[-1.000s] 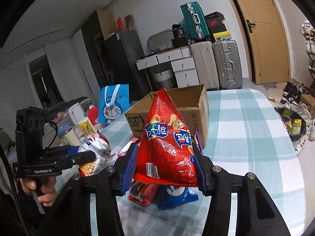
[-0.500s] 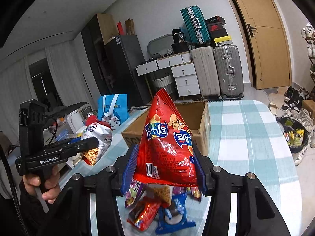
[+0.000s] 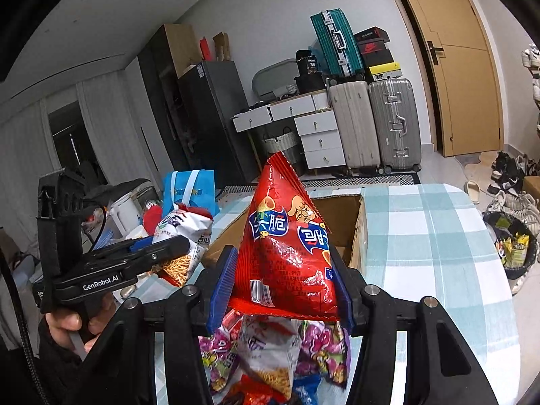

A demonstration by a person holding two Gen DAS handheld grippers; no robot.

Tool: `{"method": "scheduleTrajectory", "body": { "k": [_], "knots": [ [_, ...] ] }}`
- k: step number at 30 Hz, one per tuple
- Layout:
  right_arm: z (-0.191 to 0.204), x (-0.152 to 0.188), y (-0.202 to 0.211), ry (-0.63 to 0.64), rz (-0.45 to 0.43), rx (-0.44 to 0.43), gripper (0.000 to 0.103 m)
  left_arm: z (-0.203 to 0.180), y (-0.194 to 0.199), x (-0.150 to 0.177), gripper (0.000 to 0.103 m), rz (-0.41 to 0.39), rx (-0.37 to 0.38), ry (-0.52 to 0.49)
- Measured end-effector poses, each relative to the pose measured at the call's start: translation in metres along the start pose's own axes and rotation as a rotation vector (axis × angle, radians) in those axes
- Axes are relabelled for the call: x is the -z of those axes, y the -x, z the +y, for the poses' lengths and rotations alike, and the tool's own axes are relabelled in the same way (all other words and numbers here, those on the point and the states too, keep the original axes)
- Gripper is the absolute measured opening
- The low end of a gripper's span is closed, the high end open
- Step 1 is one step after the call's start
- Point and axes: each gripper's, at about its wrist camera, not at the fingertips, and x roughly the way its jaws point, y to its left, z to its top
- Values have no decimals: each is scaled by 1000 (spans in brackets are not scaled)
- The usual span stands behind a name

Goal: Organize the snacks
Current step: 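Lift and carry both bags over the SF cardboard box with both tools, then open both tools to drop the bags into the box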

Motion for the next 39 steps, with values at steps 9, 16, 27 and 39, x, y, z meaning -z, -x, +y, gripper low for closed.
{"method": "scheduleTrajectory", "body": {
  "k": [9, 16, 27, 39],
  "knots": [
    [-5, -12, -28, -1, 18, 7, 53, 4, -42, -24, 41, 9, -1, 0],
    [-1, -15, -51, 12, 36, -4, 53, 8, -74, -31, 41, 25, -9, -4],
    [-4, -14, -79, 14, 64, 0, 53, 7, -112, -27, 41, 46, -33, -34],
    [-16, -12, -100, 15, 97, 26, 53, 4, -153, -18, 41, 86, -76, -51]
  ]
}}
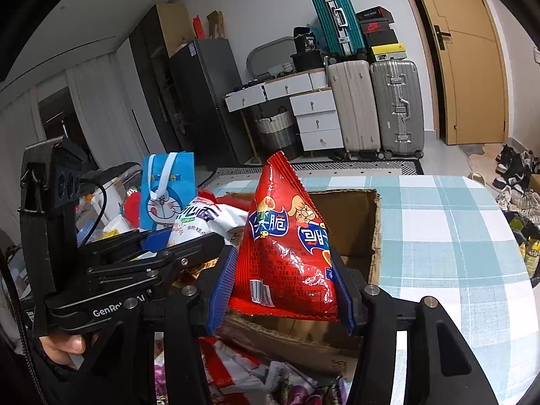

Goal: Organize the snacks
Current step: 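Open both tools to drop the bags into the box, then move both tools back toward the snack pile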

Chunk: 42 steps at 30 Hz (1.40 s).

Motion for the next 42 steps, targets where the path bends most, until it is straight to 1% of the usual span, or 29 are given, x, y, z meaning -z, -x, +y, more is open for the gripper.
{"method": "scheduleTrajectory", "body": {
  "k": [4, 12, 15, 16, 18, 19, 20, 21, 22, 23, 24, 26, 28, 33, 35, 37, 42],
  "knots": [
    [-5, 1, -7, -17, 19, -17, 53, 4, -10, 0, 42, 1, -1, -3],
    [-9, -1, -11, -11, 20, 2, 54, -1, -17, 3, 42, 12, -15, 3],
    [-8, 0, -9, -17, 23, 3, 54, -1, -13, 3, 42, -11, -29, 1],
    [-8, -1, -8, -14, 21, 7, 54, 0, -11, 3, 43, -14, -26, -2],
    [-6, -3, -4, -4, 9, 21, 55, 1, -5, 3, 54, -16, -20, -1],
    [-5, -3, -2, 2, 2, 22, 55, 1, -3, 4, 65, -18, -23, 2],
    [-4, -3, 1, 8, -2, 21, 59, 1, 0, 4, 77, -24, -25, 5],
    [-3, -3, 5, 13, -10, 22, 68, 5, 9, 5, 83, -29, -26, 7],
    [-2, -4, 10, 19, -17, 25, 74, 6, 15, 7, 87, -34, -27, 8],
    [-1, -3, 15, 27, -23, 24, 87, 8, 22, 8, 88, -36, -29, 7],
    [0, -2, 21, 33, -29, 22, 96, 10, 30, 11, 90, -40, -36, 7],
    [2, 1, 35, 33, -36, 15, 102, 12, 42, 18, 102, -44, -60, 10],
    [2, 5, 48, 27, -34, 2, 102, 21, 60, 26, 102, -54, -65, 13],
    [0, 23, 78, 5, -51, 37, 103, 35, 90, 49, 102, -59, -71, 23],
    [1, 30, 86, 7, -38, 60, 103, 39, 100, 61, 102, -56, -76, 28],
    [1, 37, 92, 11, -25, 82, 103, 43, 108, 71, 102, -51, -79, 30],
    [-2, 59, 105, 6, 6, 97, 103, 48, 117, 100, 102, -17, -80, 20]
  ]
}}
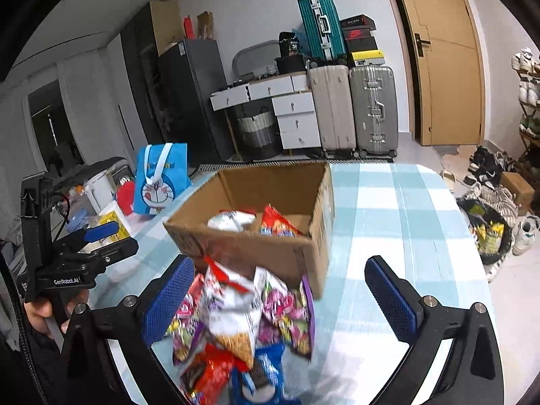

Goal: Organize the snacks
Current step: 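Move both tools back toward the snack pile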

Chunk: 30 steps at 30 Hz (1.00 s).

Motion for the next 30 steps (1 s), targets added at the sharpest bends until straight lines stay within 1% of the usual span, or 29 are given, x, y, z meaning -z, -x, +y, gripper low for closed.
{"method": "scheduleTrajectory", "body": {
  "k": [6, 9, 11, 13, 15, 18, 22, 25, 30],
  "knots": [
    [0, 26, 2, 22, 69, 10, 103, 0, 1, 17, 102, 39, -13, -22],
    [-3, 40, 5, 14, 81, 8, 103, 2, 1, 26, 102, 54, -8, -19],
    [-3, 43, 0, 14, 112, 9, 103, 4, 0, 33, 102, 74, 6, -16],
    [0, 46, -2, 47, 140, -3, 103, 5, -2, 40, 102, 93, 13, -24],
    [3, 48, -4, 69, 152, 2, 103, 5, -3, 47, 102, 110, 21, -30],
    [7, 53, -11, 101, 199, 9, 103, 8, -8, 54, 102, 143, 39, -35],
    [11, 58, -14, 149, 232, 30, 103, 11, -11, 58, 102, 160, 70, -26],
    [10, 59, -14, 161, 242, 21, 103, 13, -11, 57, 102, 188, 88, -29],
    [9, 63, -17, 180, 274, 15, 103, 15, -7, 55, 102, 199, 102, -49]
  ]
}}
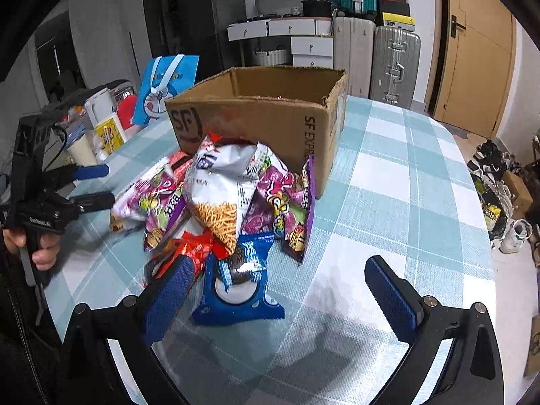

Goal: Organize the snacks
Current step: 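Move both tools back toward the snack pile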

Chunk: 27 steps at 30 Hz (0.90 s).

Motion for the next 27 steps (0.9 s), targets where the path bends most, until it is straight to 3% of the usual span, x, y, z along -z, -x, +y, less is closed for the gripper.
{"method": "scheduleTrajectory", "body": {
  "k": [4, 9, 23, 27],
  "knots": [
    [3, 3, -3, 25, 17, -14, 103, -3, -2, 3, 102, 32, 31, -20],
    [9, 7, -12, 44, 48, -12, 103, -11, -12, 8, 102, 70, -2, -58],
    [7, 9, -42, -21, 125, 34, 103, -10, -38, 14, 102, 124, -5, -38],
    [6, 8, -42, -11, 119, 37, 98, -9, -41, 14, 102, 138, -13, -31]
  ]
}}
